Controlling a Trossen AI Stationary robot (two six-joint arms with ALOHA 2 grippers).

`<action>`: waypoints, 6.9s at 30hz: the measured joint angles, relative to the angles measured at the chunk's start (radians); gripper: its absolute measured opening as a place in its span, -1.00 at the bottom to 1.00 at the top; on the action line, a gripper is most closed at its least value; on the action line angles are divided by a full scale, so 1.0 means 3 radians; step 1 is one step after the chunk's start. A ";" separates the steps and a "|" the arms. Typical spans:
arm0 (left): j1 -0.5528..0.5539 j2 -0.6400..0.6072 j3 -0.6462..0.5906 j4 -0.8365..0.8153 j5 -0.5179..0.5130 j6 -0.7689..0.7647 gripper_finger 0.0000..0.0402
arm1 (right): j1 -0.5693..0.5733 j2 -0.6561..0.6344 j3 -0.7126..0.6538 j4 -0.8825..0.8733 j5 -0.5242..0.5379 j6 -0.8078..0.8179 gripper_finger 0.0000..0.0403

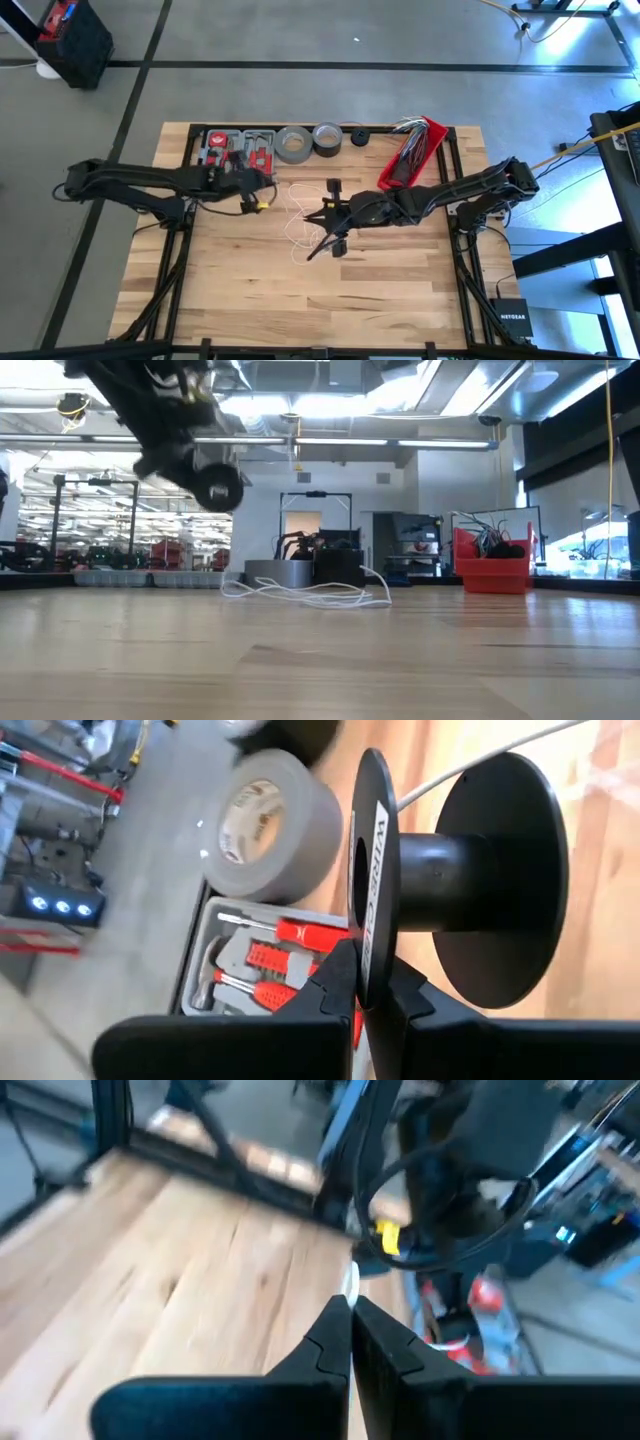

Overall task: Coil cords
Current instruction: Uncoil the white wire from the black spool, then return to Home Position

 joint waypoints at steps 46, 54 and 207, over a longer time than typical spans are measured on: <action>-0.0396 0.1531 0.0002 0.0204 -0.0270 -0.0610 -0.42 | -0.0005 0.0088 0.0003 -0.0785 0.0368 0.0339 -0.44; -0.0664 0.1353 0.0267 -0.0604 -0.0272 -0.0923 -0.29 | -0.0005 0.0088 0.0003 -0.0806 0.0368 0.0214 -0.45; 0.1114 -0.3454 -0.2375 0.1881 0.1954 -0.0618 -0.66 | -0.1226 -0.4024 -0.4245 0.0845 -0.0312 0.1221 -0.45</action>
